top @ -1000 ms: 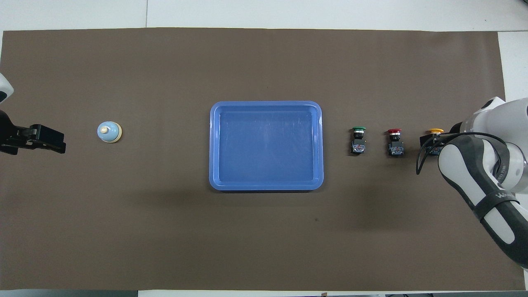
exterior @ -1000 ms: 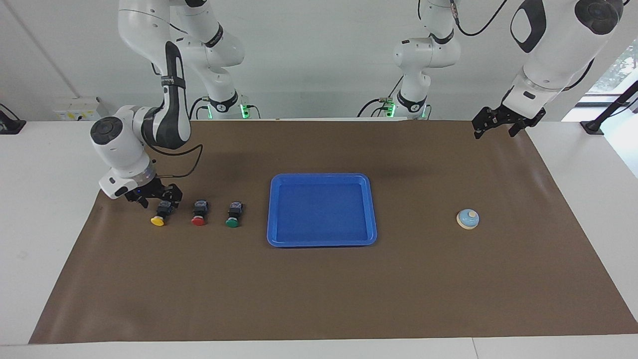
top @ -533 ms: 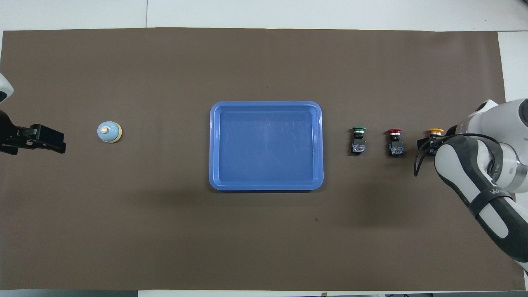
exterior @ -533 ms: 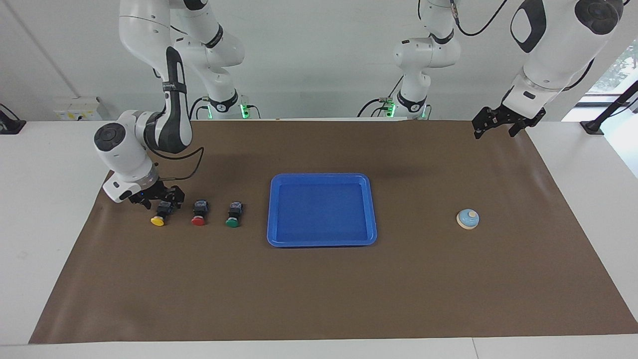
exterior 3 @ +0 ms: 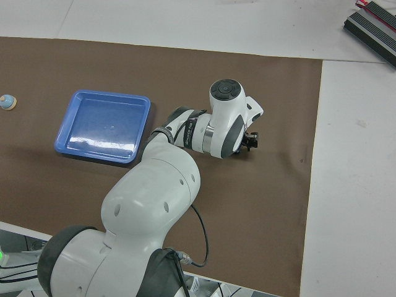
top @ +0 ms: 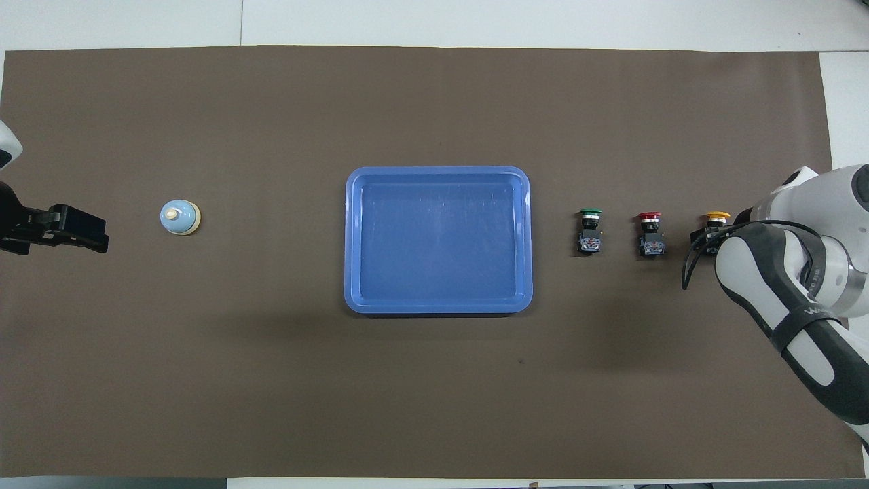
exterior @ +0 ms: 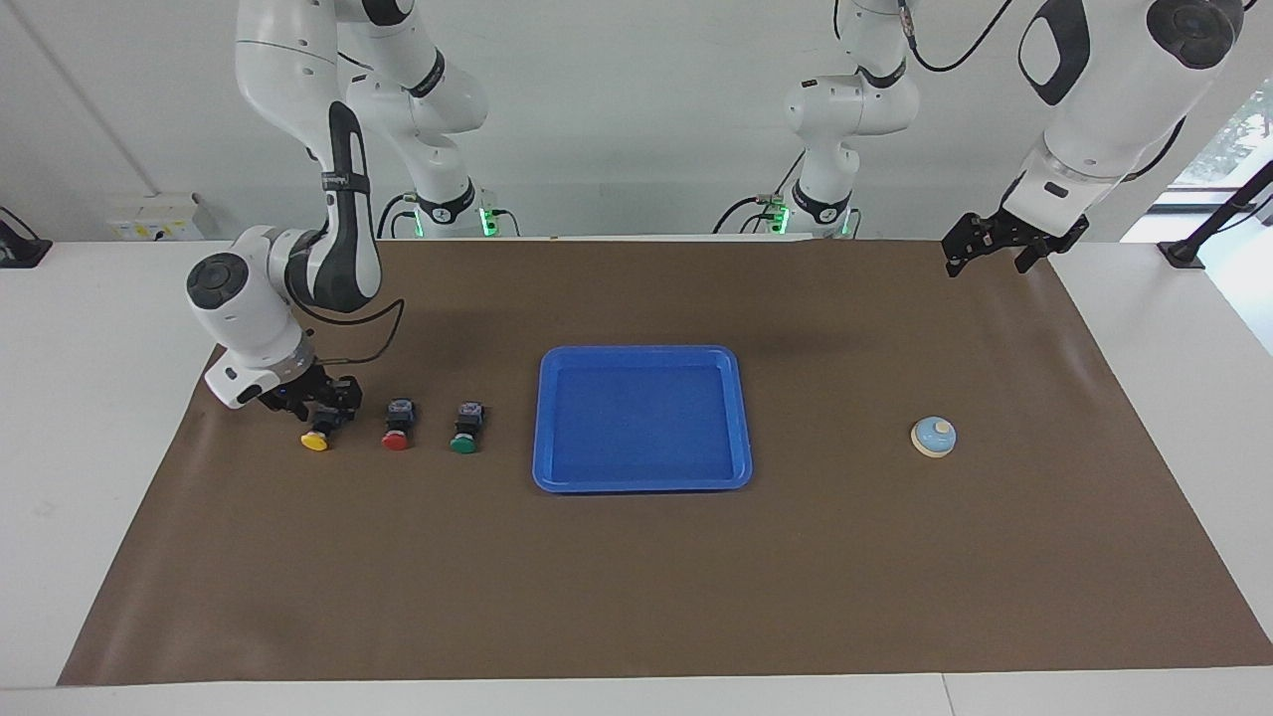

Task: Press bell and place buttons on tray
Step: 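Close the right gripper on the yellow button and lift it, then carry the yellow button into the blue tray and release it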

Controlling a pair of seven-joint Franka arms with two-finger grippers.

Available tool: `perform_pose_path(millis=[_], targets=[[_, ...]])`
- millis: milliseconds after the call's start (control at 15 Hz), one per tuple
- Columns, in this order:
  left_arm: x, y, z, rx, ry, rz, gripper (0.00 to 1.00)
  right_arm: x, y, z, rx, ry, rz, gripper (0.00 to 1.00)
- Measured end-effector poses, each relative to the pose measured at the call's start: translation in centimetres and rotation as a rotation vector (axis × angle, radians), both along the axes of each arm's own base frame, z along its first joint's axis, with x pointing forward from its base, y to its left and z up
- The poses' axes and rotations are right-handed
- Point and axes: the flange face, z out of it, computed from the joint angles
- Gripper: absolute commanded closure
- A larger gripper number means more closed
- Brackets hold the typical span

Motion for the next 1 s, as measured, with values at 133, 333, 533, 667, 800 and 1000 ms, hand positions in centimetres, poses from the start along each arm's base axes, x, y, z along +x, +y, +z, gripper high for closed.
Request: perform_pose_path(millis=[133, 333, 533, 667, 800, 1000], targets=[[0.0, 0.0, 0.0, 0.000, 0.000, 0.000, 0.00, 0.0, 0.1, 0.0, 0.012, -0.003, -0.010, 1.00], [0.0, 0.0, 0.0, 0.000, 0.000, 0.000, 0.00, 0.9, 1.5, 0.9, 0.019, -0.016, 0.009, 1.00], [0.0, 0.0, 0.0, 0.000, 0.000, 0.000, 0.00, 3.2, 6.4, 5.3, 0.057, 0.025, 0.013, 1.00], [0.0, 0.0, 0.0, 0.000, 0.000, 0.000, 0.00, 4.7, 12.8, 9.9, 0.061, 0.028, -0.031, 1.00], [0.0, 0.0, 0.0, 0.000, 0.000, 0.000, 0.00, 4.9, 20.8, 12.9, 0.065, 0.005, -0.076, 1.00], [0.0, 0.0, 0.0, 0.000, 0.000, 0.000, 0.00, 3.1, 33.2, 14.3, 0.079, -0.018, -0.111, 1.00]])
